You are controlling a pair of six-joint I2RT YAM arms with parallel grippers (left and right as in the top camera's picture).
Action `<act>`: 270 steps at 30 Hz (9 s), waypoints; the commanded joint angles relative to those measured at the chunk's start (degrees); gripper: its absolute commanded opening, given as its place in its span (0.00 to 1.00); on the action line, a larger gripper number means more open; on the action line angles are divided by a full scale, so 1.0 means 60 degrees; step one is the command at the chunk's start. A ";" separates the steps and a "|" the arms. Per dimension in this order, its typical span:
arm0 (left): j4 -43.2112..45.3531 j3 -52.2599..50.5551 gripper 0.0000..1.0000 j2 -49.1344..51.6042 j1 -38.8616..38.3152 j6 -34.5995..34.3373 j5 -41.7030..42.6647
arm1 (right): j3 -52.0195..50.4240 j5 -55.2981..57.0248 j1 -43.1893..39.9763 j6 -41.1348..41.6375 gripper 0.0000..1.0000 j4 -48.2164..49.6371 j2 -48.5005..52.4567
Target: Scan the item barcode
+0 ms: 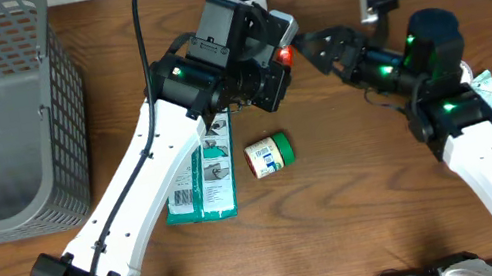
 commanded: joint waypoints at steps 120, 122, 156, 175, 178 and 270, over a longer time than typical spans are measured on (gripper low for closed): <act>-0.0725 0.0255 0.28 -0.0357 0.0291 0.0834 0.1133 | 0.1457 0.0106 0.0882 0.0197 0.01 -0.1461 0.0849; -0.0725 0.0255 0.28 -0.0357 0.0291 0.0838 0.1133 | 0.1457 0.0124 0.0882 0.0138 0.01 -0.1461 0.0849; -0.1158 0.0255 0.07 -0.0357 0.0291 0.1206 0.0922 | 0.1457 -0.1005 -0.0109 -0.1158 0.64 -0.2208 0.0852; -0.1195 0.0255 0.07 -0.0357 0.0291 0.1209 0.0925 | 0.1439 -0.0907 -0.0091 -0.1235 0.38 -0.2579 0.0900; -0.1195 0.0255 0.07 -0.0357 0.0291 0.1206 0.0925 | 0.1421 -0.0907 0.0066 -0.1220 0.40 -0.2339 0.1009; 0.3526 0.0273 0.07 -0.0284 -0.0940 0.8491 -0.7045 | 0.2095 0.0280 -0.6958 -0.3293 0.99 -0.6109 0.0029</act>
